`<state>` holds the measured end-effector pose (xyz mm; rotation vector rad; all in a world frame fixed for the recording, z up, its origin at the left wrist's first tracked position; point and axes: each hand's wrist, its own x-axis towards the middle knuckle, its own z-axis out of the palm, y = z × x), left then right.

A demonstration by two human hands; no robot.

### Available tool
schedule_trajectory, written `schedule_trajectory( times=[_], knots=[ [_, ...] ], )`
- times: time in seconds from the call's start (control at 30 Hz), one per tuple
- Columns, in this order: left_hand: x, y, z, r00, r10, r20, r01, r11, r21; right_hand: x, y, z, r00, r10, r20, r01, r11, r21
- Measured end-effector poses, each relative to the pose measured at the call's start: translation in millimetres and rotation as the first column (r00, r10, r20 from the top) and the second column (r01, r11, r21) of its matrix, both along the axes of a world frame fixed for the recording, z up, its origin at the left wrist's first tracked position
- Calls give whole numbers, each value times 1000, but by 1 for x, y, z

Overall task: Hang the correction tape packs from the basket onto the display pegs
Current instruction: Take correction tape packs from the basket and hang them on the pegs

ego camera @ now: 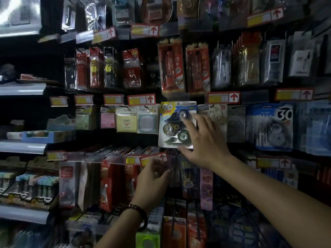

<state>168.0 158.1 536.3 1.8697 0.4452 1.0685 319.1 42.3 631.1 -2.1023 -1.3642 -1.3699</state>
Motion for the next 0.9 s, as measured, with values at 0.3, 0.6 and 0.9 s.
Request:
schedule_trajectory(
  times=[0.3, 0.6, 0.9],
  knots=[
    [-39, -15, -148, 774, 204, -599, 157, 855, 494, -17, -39, -206, 909, 203, -365, -289, 937, -197],
    [-86, -50, -392, 334, 53, -941, 382, 905, 186, -48, -98, -510, 447, -286, -847, -357, 812, -462],
    [-68, -60, -544, 116, -248, -962, 337, 921, -197, -79, -129, -738, -120, -671, -731, -359, 716, -599]
  ],
)
